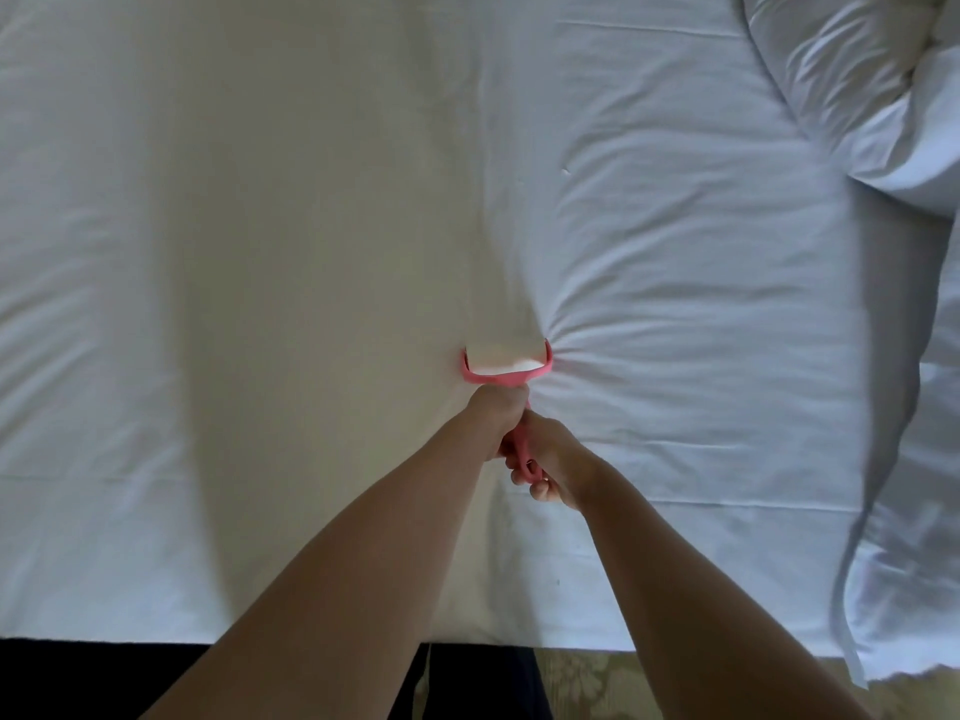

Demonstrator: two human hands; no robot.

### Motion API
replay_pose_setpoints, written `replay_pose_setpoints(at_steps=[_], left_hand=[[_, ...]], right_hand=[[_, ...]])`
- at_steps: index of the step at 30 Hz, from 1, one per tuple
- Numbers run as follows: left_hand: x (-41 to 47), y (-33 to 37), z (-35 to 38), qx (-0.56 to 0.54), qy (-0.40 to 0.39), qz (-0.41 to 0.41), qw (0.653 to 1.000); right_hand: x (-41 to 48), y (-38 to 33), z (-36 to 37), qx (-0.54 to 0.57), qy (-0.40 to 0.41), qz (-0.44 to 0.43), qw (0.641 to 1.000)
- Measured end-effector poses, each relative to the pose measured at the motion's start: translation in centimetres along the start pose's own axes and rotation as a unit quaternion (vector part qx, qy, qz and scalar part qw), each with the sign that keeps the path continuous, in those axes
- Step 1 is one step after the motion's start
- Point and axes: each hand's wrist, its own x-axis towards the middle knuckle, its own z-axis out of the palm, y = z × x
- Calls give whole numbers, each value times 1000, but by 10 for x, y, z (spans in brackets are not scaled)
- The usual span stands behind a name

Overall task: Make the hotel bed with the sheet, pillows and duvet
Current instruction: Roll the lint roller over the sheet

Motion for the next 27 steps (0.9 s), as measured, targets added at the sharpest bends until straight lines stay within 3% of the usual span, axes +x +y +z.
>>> replay_pose_setpoints(at_steps=[14, 27], left_hand=[[-24, -94, 28, 5, -14, 41, 999], [-42, -183, 68, -8, -6, 27, 1000]], right_hand=[[-21, 99, 17, -2, 20, -10, 1000], [-33, 199, 24, 15, 22, -29, 999]])
